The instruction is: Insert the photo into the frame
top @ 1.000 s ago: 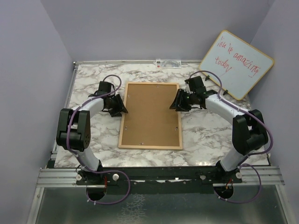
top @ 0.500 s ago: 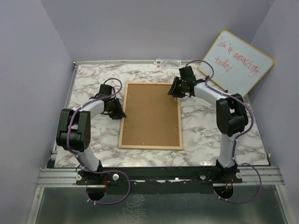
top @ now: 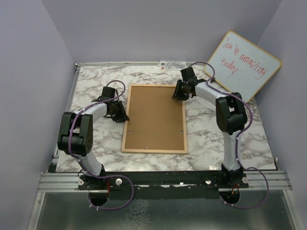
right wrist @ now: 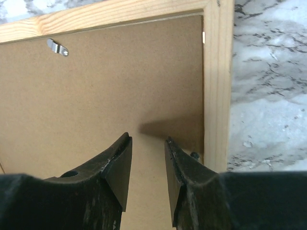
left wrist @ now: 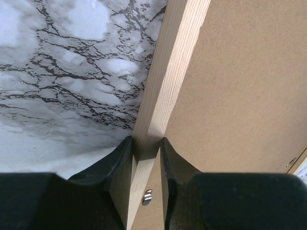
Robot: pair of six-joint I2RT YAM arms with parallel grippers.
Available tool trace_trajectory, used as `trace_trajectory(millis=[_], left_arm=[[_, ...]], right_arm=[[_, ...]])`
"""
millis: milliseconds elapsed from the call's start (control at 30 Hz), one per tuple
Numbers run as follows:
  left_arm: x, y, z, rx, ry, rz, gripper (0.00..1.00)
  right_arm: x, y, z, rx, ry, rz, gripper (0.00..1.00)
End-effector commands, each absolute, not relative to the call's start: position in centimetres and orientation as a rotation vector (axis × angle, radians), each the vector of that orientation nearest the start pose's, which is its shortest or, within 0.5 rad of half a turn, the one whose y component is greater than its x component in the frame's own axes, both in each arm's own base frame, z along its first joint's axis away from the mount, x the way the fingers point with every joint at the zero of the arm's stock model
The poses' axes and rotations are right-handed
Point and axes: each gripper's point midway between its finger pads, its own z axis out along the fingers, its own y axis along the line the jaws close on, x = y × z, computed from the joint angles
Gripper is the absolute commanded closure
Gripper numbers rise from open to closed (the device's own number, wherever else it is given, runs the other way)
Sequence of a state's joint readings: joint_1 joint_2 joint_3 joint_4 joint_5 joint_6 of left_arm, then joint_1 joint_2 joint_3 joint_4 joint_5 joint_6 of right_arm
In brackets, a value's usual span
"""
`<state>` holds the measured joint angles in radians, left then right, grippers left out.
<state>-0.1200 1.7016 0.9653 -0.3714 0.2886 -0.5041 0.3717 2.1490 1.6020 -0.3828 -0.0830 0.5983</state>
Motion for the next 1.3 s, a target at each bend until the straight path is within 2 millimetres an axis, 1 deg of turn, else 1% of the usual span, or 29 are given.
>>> trace_trajectory(millis=[0, 100, 167, 300, 433, 533, 767, 900, 1033, 1200, 1267], left_arm=[[33.2, -9.8, 1.6, -0.476, 2.720, -0.471, 0.75], [33.3, -9.9, 1.8, -0.494, 2.714, -0.482, 0.76], [33.4, -10.1, 1.9, -0.514, 2.709, -0.497, 0.77], [33.5, -11.0, 2.0, -0.575, 2.682, -0.574, 0.81], [33.3, -11.5, 1.6, -0.654, 2.662, -0.605, 0.94], [33.1, -11.6, 1.3, -0.690, 2.654, -0.610, 1.00], [32.9, -11.2, 1.1, -0.761, 2.640, -0.569, 1.00], [32.8, -11.0, 1.2, -0.784, 2.626, -0.550, 1.00], [32.8, -11.0, 1.2, -0.779, 2.627, -0.550, 1.00], [32.7, -10.9, 1.0, -0.770, 2.636, -0.544, 1.00], [32.7, -10.9, 1.0, -0.768, 2.637, -0.542, 1.00]], right_arm=[[45.7, 20.5, 1.7, 0.249, 2.665, 0.318, 0.61], [45.1, 19.8, 1.9, 0.249, 2.687, 0.270, 0.62], [44.6, 19.6, 2.0, 0.239, 2.699, 0.267, 0.62], [43.9, 19.5, 2.0, 0.225, 2.726, 0.260, 0.62], [43.4, 19.2, 1.9, 0.234, 2.752, 0.241, 0.62], [43.1, 18.9, 1.9, 0.242, 2.757, 0.219, 0.63], [42.4, 18.5, 2.0, 0.255, 2.778, 0.194, 0.65], [42.1, 17.6, 1.7, 0.286, 2.771, 0.138, 0.66], [43.1, 17.8, 1.4, 0.301, 2.735, 0.152, 0.65], [45.2, 18.1, 1.6, 0.328, 2.669, 0.157, 0.61], [45.6, 18.0, 1.4, 0.338, 2.665, 0.145, 0.60]])
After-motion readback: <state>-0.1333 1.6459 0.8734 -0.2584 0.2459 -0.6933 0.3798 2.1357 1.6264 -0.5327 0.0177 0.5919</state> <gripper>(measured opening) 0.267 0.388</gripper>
